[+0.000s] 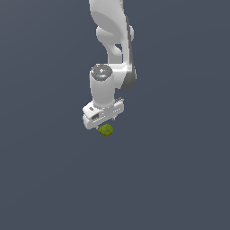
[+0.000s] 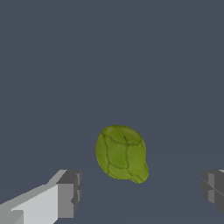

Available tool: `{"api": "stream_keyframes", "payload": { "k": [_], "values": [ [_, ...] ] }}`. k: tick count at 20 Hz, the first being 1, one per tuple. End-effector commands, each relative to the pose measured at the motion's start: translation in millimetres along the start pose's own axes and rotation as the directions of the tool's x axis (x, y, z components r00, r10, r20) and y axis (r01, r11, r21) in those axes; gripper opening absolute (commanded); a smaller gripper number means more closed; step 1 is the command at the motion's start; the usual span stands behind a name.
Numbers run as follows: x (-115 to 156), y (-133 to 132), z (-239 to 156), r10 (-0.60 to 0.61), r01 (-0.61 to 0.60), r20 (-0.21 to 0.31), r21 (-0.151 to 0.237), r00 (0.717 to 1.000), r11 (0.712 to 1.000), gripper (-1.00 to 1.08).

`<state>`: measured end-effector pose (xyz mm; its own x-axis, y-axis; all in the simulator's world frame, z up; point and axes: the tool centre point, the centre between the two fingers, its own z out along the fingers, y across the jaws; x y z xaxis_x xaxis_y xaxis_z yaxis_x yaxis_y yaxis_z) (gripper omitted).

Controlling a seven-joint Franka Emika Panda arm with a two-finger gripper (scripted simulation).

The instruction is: Pick up the object and move it to a goal position.

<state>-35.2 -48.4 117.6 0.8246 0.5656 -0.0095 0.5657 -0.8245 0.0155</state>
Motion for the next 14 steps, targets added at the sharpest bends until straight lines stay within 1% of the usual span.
{"api": "stream_keyframes", "payload": {
  "k": [1, 7, 14],
  "values": [
    [-4.2, -0.7, 6.8, -0.061, 0.061, -0.002, 0.003, 0.998, 0.998, 1.00],
    [-11.7, -2.5, 18.6, -0.168, 0.168, -0.008, 0.009, 0.986, 0.986, 1.00],
    [-16.3, -3.9, 25.7, -0.233, 0.234, -0.012, 0.012, 0.972, 0.972, 1.00]
  ]
}}
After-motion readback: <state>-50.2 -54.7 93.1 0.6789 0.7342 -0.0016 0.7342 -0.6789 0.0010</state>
